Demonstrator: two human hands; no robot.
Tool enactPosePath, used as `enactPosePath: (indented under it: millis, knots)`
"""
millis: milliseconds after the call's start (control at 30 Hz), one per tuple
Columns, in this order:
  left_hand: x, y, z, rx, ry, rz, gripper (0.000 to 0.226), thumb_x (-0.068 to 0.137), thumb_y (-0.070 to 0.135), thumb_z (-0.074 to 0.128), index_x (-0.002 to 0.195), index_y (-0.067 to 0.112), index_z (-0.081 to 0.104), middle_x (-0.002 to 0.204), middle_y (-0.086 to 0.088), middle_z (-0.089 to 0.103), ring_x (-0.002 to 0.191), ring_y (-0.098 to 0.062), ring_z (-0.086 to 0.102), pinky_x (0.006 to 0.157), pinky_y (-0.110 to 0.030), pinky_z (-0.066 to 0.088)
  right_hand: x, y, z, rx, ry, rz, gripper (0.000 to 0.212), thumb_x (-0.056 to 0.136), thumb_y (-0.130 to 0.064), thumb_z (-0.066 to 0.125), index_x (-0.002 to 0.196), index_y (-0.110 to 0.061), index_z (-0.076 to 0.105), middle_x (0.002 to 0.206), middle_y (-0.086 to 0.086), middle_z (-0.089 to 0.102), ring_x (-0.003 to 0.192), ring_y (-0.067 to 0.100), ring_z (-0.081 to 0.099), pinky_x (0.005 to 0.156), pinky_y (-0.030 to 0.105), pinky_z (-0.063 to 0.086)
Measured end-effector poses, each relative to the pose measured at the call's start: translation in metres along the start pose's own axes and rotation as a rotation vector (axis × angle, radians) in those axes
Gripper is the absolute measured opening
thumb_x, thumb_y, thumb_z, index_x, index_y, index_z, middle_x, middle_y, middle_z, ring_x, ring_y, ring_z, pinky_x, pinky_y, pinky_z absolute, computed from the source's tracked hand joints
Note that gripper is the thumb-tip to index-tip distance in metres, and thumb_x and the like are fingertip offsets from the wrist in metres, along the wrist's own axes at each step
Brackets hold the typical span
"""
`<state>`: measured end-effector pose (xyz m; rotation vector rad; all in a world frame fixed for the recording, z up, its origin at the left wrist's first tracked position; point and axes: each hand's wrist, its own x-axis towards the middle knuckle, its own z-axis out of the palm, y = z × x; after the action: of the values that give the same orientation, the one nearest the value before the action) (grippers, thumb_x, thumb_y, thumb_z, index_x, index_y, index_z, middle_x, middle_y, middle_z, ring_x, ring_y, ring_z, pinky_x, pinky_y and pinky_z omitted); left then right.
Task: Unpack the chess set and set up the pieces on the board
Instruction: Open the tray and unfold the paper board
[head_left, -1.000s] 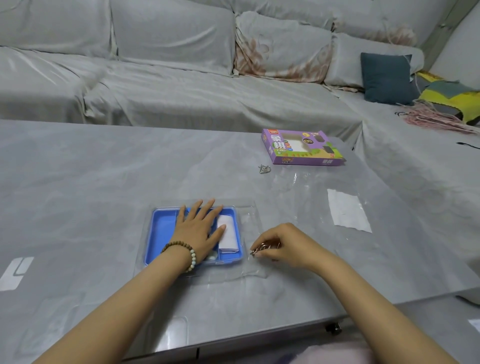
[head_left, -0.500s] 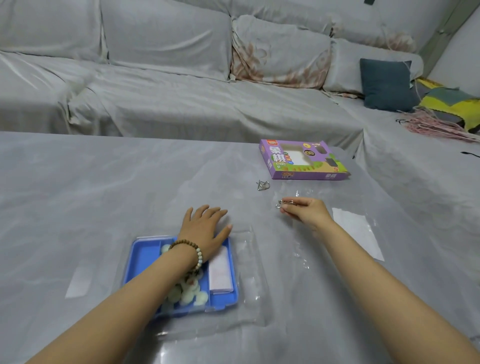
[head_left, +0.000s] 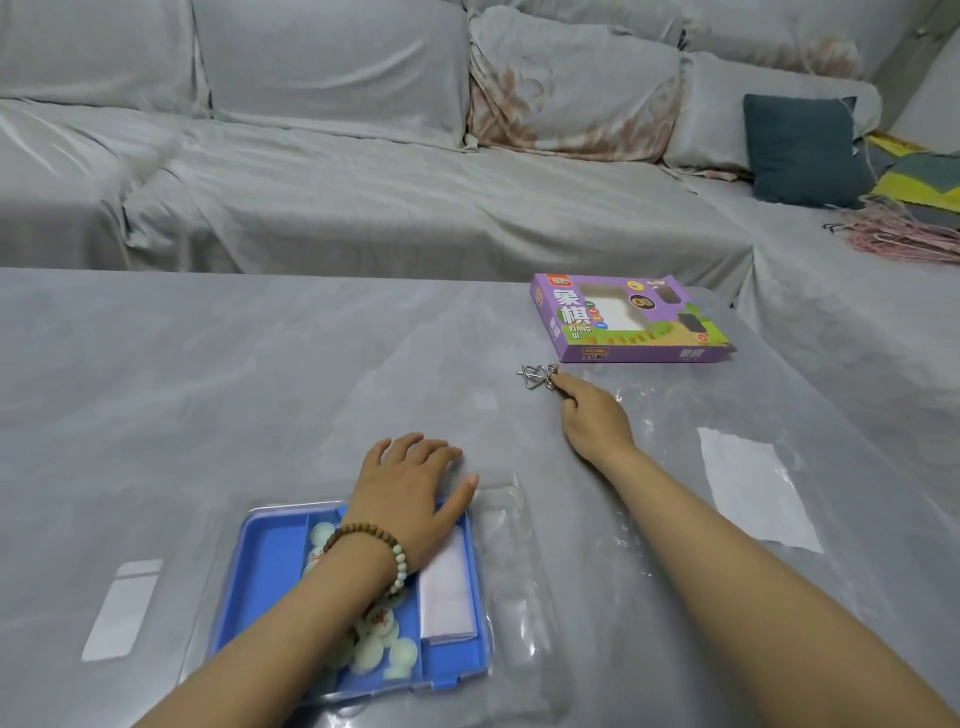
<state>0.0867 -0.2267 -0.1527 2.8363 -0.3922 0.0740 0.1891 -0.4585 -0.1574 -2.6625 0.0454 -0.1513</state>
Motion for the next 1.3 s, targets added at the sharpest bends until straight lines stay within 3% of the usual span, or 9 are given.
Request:
enactPosePath:
  millis: [200,300,467,600,700,933,1067,1167,1300]
  knots:
    - [-0.002,0.0,-0.005,-0.042,0.016,0.025,0.085,0.07,0.066,-0.006,0.132,0.033,0.042,0.134,0.014,0.046,0.129,-0.009,0.035,0.111,-0.029,0.017,-0.023,-0.014,-0.008,0.207,-0.025,0.018,0.054,0.091,-0.001,0.035,0.144,-0.013,0.036,0.152,0.001,0.033,0.139,0.018,0.031,0.112,0.023,0.02]
    - [-0.009,0.0,-0.01,-0.139,0.039,0.055,0.085,0.071,0.068,0.002,0.135,0.028,0.041,0.136,0.009,0.046,0.129,-0.013,0.035,0.11,-0.028,0.018,-0.054,-0.036,-0.018,0.434,-0.016,0.028,0.051,0.087,0.005,0.039,0.134,-0.012,0.05,0.142,0.0,0.047,0.133,0.015,0.041,0.105,0.014,0.027]
    - [-0.053,-0.012,-0.018,-0.096,-0.061,0.017,0.109,0.056,0.087,-0.002,0.146,0.029,0.019,0.154,0.009,0.015,0.143,-0.015,0.008,0.117,-0.036,0.0,-0.121,-0.072,-0.024,0.465,-0.201,-0.102,0.038,0.089,0.001,0.045,0.116,-0.017,0.064,0.125,-0.004,0.058,0.115,0.003,0.049,0.083,-0.007,0.029]
    - [-0.1,-0.032,-0.028,0.001,-0.102,-0.08,0.135,0.032,0.093,-0.022,0.148,0.028,0.0,0.156,0.009,-0.007,0.144,-0.013,-0.007,0.116,-0.038,-0.008,-0.15,-0.107,-0.017,0.383,-0.282,-0.256,0.025,0.093,-0.013,0.051,0.114,-0.017,0.065,0.123,-0.002,0.059,0.115,0.007,0.052,0.102,0.018,0.037]
    - [-0.127,-0.045,-0.035,0.022,-0.042,-0.156,0.139,0.032,0.094,-0.021,0.149,0.022,-0.001,0.157,0.006,-0.003,0.144,-0.014,-0.006,0.117,-0.038,-0.004,-0.16,-0.128,0.0,0.228,-0.351,-0.365,0.027,0.096,-0.024,0.051,0.12,-0.017,0.062,0.126,-0.001,0.055,0.12,0.011,0.046,0.105,0.024,0.033]
    - [-0.144,-0.051,-0.041,-0.253,0.086,-0.247,0.136,0.041,0.099,-0.001,0.148,0.017,0.012,0.156,0.004,0.012,0.143,-0.01,0.007,0.116,-0.027,0.01,-0.151,-0.166,0.02,-0.105,-0.3,-0.387,0.034,0.097,-0.036,0.042,0.123,-0.017,0.054,0.125,0.002,0.042,0.12,0.019,0.035,0.103,0.031,0.025]
    - [-0.145,-0.047,-0.044,-0.365,0.14,-0.276,0.116,0.058,0.079,0.057,0.147,0.021,0.012,0.154,0.005,0.018,0.141,-0.011,0.018,0.114,-0.028,0.022,-0.144,-0.182,0.021,-0.171,-0.371,-0.317,0.038,0.097,-0.042,0.04,0.111,-0.01,0.055,0.121,0.005,0.041,0.117,0.022,0.036,0.101,0.033,0.029]
    - [-0.147,-0.047,-0.042,-0.433,0.218,-0.294,0.122,0.054,0.07,0.071,0.147,0.023,0.008,0.153,0.008,0.02,0.138,-0.011,0.027,0.11,-0.029,0.03,-0.141,-0.188,0.017,-0.16,-0.421,-0.304,0.041,0.096,-0.044,0.041,0.107,-0.006,0.052,0.121,0.007,0.04,0.116,0.022,0.036,0.101,0.034,0.034]
    - [-0.147,-0.047,-0.041,-0.501,0.27,-0.323,0.136,0.05,0.07,0.073,0.147,0.022,-0.009,0.154,0.007,0.017,0.137,-0.013,0.029,0.105,-0.028,0.036,-0.138,-0.192,0.002,-0.013,-0.444,-0.279,0.034,0.092,-0.045,0.052,0.1,-0.012,0.044,0.101,0.003,0.05,0.092,0.019,0.047,0.075,0.028,0.038]
